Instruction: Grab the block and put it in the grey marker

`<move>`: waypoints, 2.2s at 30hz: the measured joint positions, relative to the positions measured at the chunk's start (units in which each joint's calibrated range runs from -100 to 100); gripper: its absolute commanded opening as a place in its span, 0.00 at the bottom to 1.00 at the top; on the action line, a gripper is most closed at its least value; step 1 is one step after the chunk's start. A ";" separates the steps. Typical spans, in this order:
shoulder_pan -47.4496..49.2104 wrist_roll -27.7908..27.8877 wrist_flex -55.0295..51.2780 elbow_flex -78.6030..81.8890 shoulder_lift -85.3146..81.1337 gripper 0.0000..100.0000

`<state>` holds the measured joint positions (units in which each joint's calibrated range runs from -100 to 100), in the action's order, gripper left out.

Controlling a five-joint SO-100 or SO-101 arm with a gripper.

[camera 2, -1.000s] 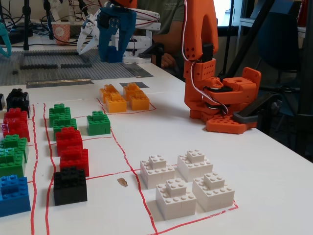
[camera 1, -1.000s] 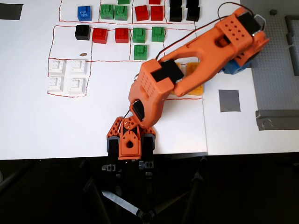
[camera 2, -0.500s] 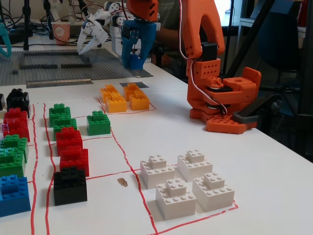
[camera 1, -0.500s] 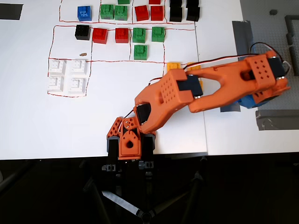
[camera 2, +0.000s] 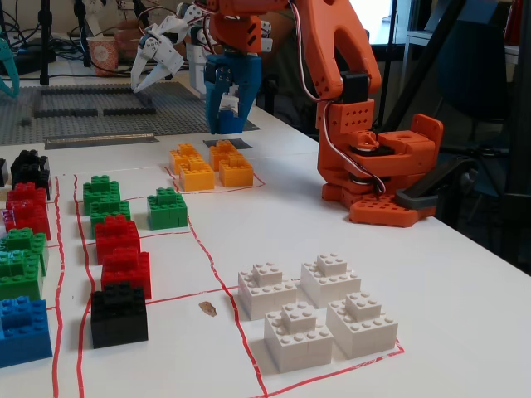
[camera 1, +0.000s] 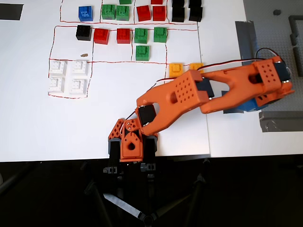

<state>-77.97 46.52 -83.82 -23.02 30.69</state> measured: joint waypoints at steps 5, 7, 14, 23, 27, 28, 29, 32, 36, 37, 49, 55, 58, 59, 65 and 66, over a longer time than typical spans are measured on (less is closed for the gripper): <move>0.00 -0.83 -0.64 -2.07 2.70 0.21; 0.00 -0.83 -0.48 -2.07 3.92 0.23; 0.00 -2.20 -0.48 -4.77 6.27 0.30; 0.00 -2.34 -3.12 -10.43 6.27 0.30; 0.00 -1.03 -12.33 -14.48 4.35 0.28; 0.00 -0.83 -14.18 -14.48 2.70 0.28; 0.00 -0.73 -14.98 -14.12 0.00 0.27; 0.09 -1.03 -15.06 -8.72 -10.19 0.24; 3.36 -5.42 -15.14 2.61 -18.11 0.17; 5.57 -6.98 -15.06 5.40 -18.89 0.15; 37.68 -28.08 -12.33 24.01 -25.86 0.00; 53.25 -36.58 -11.21 23.83 -25.86 0.00; 59.97 -40.34 -10.81 22.84 -25.86 0.00; 61.83 -41.56 -10.81 21.94 -25.86 0.00; 69.79 -45.18 -10.81 19.60 -25.86 0.00; 70.77 -45.37 -10.81 19.60 -25.86 0.00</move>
<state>-7.21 1.15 -94.63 -3.42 4.83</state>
